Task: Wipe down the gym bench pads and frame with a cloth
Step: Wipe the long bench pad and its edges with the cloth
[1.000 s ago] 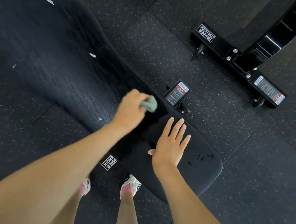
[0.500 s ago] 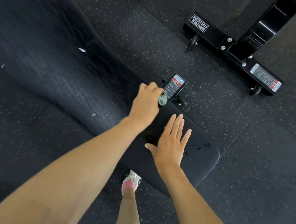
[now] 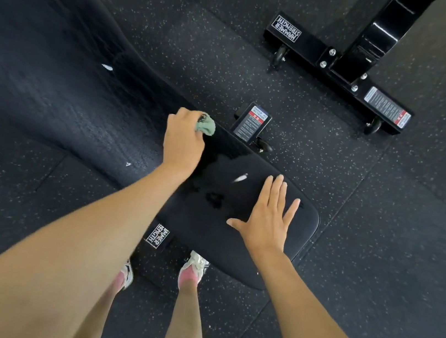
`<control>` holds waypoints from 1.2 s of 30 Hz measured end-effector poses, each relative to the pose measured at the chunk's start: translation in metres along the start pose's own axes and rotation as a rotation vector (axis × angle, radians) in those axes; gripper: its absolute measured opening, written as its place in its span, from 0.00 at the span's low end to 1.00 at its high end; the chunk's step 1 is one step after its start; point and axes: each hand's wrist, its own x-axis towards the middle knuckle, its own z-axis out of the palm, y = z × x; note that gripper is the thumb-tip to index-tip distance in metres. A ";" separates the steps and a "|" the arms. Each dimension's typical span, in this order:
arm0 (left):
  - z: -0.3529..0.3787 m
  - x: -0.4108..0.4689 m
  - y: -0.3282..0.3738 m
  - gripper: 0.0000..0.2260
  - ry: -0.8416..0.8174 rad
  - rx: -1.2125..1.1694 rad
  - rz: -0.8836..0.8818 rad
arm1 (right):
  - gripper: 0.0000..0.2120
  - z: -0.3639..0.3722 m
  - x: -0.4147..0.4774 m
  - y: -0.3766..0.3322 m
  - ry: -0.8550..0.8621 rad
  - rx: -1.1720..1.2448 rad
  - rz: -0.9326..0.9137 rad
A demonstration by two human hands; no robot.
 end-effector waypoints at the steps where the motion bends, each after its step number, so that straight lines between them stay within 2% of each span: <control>1: 0.007 -0.008 0.007 0.17 0.011 0.001 0.000 | 0.58 0.000 0.001 0.003 -0.007 -0.022 -0.010; 6: 0.048 -0.061 0.051 0.19 -0.103 -0.032 0.163 | 0.60 -0.002 -0.001 0.013 0.019 -0.074 -0.004; 9: 0.059 -0.076 0.059 0.19 -0.172 -0.052 0.181 | 0.62 0.001 -0.003 0.013 0.041 -0.032 0.046; 15: 0.047 -0.069 0.045 0.19 -0.415 -0.147 0.338 | 0.57 0.002 -0.009 0.009 0.023 -0.062 0.052; 17: 0.033 -0.068 0.036 0.19 -0.321 -0.169 0.330 | 0.56 0.002 -0.012 0.007 -0.010 -0.068 0.048; 21: 0.011 -0.046 0.003 0.18 0.000 -0.102 0.051 | 0.56 0.006 -0.013 0.000 -0.067 -0.058 0.065; 24: 0.014 -0.046 -0.005 0.18 0.079 -0.011 -0.036 | 0.57 0.010 -0.011 -0.004 -0.066 -0.059 0.093; 28: 0.043 -0.077 0.024 0.17 -0.008 -0.018 0.110 | 0.54 0.010 -0.011 -0.004 -0.070 -0.071 0.107; 30: 0.055 -0.095 0.040 0.15 -0.089 -0.046 0.190 | 0.47 0.011 -0.011 -0.004 -0.053 -0.084 0.109; 32: 0.062 -0.108 0.049 0.15 -0.186 -0.122 0.189 | 0.39 0.015 -0.009 -0.003 -0.013 -0.085 0.105; 33: 0.063 -0.109 0.050 0.15 -0.223 -0.155 0.184 | 0.38 0.016 -0.008 -0.003 -0.012 -0.082 0.103; 36: 0.047 -0.104 0.042 0.16 -0.226 -0.169 0.254 | 0.47 0.014 -0.008 -0.003 -0.069 -0.083 0.103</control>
